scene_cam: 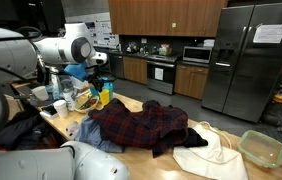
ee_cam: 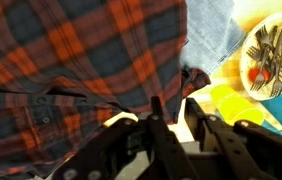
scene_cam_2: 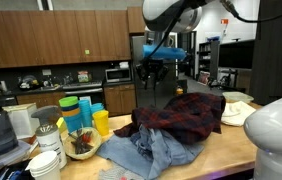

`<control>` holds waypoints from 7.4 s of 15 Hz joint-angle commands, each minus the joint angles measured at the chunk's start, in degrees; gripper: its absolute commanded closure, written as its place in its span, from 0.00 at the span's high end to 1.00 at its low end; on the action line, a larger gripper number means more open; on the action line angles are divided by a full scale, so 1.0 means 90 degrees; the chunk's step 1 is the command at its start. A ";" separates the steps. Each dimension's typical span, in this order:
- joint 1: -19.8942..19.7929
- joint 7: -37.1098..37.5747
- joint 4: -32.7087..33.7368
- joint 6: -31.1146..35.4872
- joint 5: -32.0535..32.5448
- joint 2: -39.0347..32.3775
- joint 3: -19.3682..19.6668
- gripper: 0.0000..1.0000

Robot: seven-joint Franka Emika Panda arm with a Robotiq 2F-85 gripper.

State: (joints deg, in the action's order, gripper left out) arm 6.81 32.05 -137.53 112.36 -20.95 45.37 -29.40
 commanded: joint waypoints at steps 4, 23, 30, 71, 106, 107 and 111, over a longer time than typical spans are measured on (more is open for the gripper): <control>0.0274 -0.0129 0.0481 -0.0382 0.0093 -0.0452 0.0351 0.82; 0.0383 0.1807 -0.2223 0.0127 -0.1965 -0.0109 0.0782 1.00; 0.0350 0.1932 -0.2399 0.0401 -0.2190 -0.0197 0.0729 0.52; 0.0464 -0.0452 0.0207 0.0076 -0.1248 0.0583 0.1935 0.01; -0.0419 -0.1177 0.1129 -0.1640 -0.2054 0.0501 0.2297 0.01; -0.0389 -0.1198 0.1113 -0.1729 -0.2036 0.0456 0.2182 0.01; -0.0265 -0.1205 0.1112 -0.2134 -0.1766 0.0192 0.1506 0.35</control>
State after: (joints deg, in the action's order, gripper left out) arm 3.45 21.65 -129.07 95.57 -38.48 49.49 -12.71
